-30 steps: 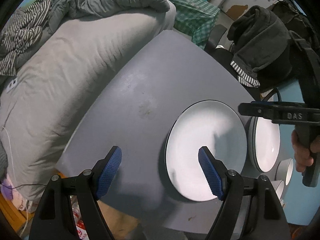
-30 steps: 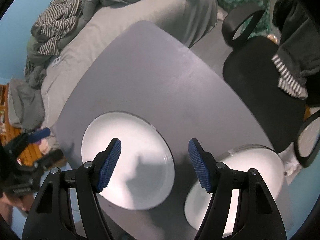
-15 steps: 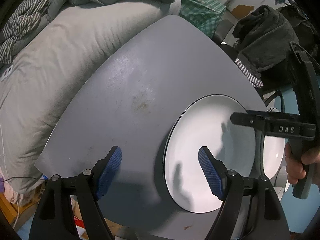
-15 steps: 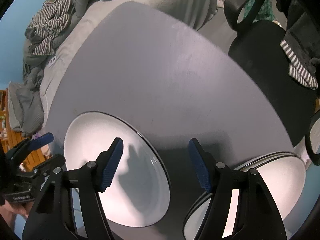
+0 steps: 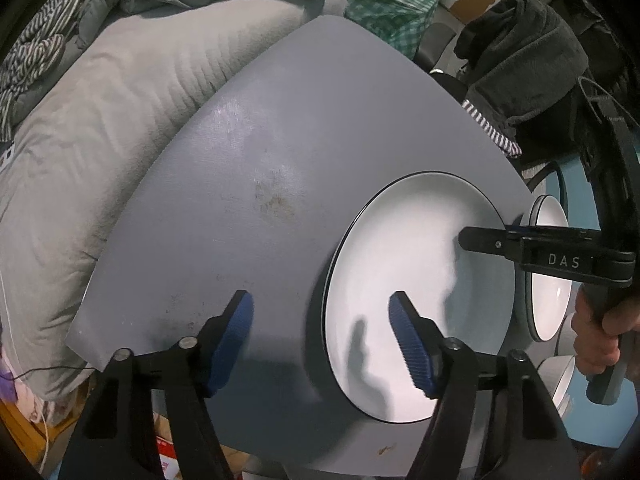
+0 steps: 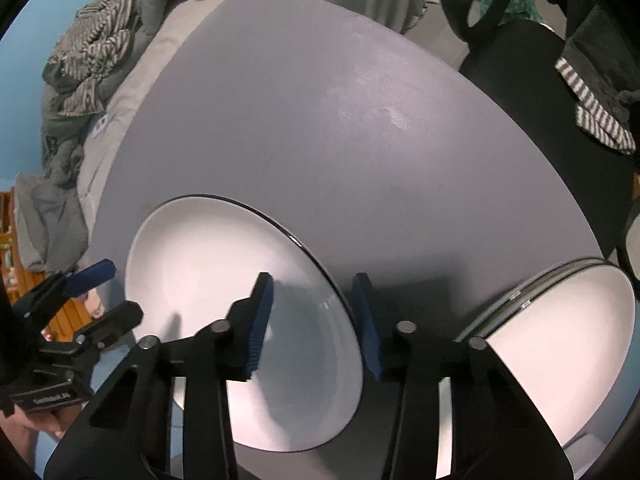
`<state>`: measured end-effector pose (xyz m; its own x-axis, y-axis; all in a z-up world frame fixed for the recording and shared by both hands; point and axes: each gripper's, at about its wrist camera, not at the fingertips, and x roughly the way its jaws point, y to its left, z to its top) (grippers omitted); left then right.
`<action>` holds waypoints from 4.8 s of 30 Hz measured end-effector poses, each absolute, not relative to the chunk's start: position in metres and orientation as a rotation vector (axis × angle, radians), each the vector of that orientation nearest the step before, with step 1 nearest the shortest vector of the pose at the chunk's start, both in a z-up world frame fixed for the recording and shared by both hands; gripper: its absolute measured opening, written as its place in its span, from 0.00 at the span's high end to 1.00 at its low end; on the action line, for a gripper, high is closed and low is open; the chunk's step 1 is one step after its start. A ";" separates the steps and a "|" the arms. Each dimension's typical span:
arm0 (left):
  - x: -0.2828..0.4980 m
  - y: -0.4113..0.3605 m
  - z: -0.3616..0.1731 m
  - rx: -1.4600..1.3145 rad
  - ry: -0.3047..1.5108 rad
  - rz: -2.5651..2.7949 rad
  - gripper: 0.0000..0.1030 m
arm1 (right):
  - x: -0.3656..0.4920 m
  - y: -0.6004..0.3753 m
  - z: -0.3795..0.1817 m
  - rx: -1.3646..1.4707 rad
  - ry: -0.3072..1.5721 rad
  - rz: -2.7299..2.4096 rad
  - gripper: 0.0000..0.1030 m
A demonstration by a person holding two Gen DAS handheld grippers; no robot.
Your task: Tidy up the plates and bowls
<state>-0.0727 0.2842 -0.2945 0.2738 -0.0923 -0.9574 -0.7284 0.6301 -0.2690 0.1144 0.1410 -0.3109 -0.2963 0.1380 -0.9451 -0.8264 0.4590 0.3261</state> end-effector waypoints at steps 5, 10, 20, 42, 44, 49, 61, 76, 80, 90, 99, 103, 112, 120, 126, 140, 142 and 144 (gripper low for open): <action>-0.076 0.286 -0.297 -0.835 1.257 0.468 0.49 | 0.108 0.133 -0.313 -0.608 1.626 1.062 0.77; -0.080 0.287 -0.300 -0.843 1.274 0.442 0.50 | 0.095 0.123 -0.311 -0.603 1.634 1.048 0.79; -0.081 0.284 -0.304 -0.804 1.323 0.372 0.59 | 0.087 0.083 -0.314 -0.333 1.742 0.952 0.85; -0.086 0.293 -0.319 -0.837 1.392 0.300 0.85 | 0.080 0.046 -0.312 -0.163 1.689 0.925 0.86; -0.088 0.294 -0.318 -0.841 1.382 0.301 0.85 | 0.080 0.049 -0.312 -0.153 1.699 0.914 0.86; -0.088 0.287 -0.316 -0.815 1.389 0.305 0.85 | 0.079 0.048 -0.311 -0.166 1.701 0.894 0.86; -0.078 0.272 -0.303 -0.811 1.386 0.288 0.86 | 0.083 0.031 -0.300 -0.164 1.703 0.893 0.87; -0.055 0.262 -0.261 -0.756 1.321 0.260 0.86 | 0.094 0.020 -0.265 -0.123 1.637 0.900 0.88; -0.039 0.257 -0.254 -0.735 1.312 0.237 0.86 | 0.103 0.013 -0.259 -0.105 1.620 0.890 0.88; 0.013 0.235 -0.246 -0.682 1.308 0.170 0.86 | 0.139 -0.016 -0.252 -0.036 1.602 0.834 0.88; 0.064 0.203 -0.250 -0.627 1.337 0.110 0.86 | 0.179 -0.050 -0.254 0.009 1.587 0.761 0.88; 0.082 0.191 -0.256 -0.611 1.361 0.096 0.86 | 0.194 -0.064 -0.258 0.011 1.596 0.741 0.88; 0.103 0.176 -0.262 -0.581 1.403 0.109 0.86 | 0.221 -0.080 -0.269 0.022 1.613 0.725 0.88; 0.116 0.178 -0.265 -0.578 1.419 0.155 0.86 | 0.233 -0.078 -0.282 0.060 1.659 0.720 0.88; 0.120 0.172 -0.271 -0.526 1.457 0.179 0.85 | 0.237 -0.075 -0.286 0.055 1.678 0.710 0.88; 0.142 0.164 -0.273 -0.431 1.486 0.169 0.62 | 0.246 -0.064 -0.290 0.065 1.823 0.629 0.55; 0.141 0.161 -0.274 -0.429 1.489 0.158 0.57 | 0.247 -0.061 -0.290 0.085 1.853 0.629 0.42; 0.140 0.159 -0.274 -0.424 1.489 0.152 0.54 | 0.247 -0.056 -0.290 0.064 1.878 0.616 0.39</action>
<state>0.1402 0.1588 -0.2745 0.0887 -0.1592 -0.9833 -0.3546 0.9174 -0.1805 0.2466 -0.0564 -0.2905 -0.3939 0.3288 -0.8583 -0.2434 0.8632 0.4424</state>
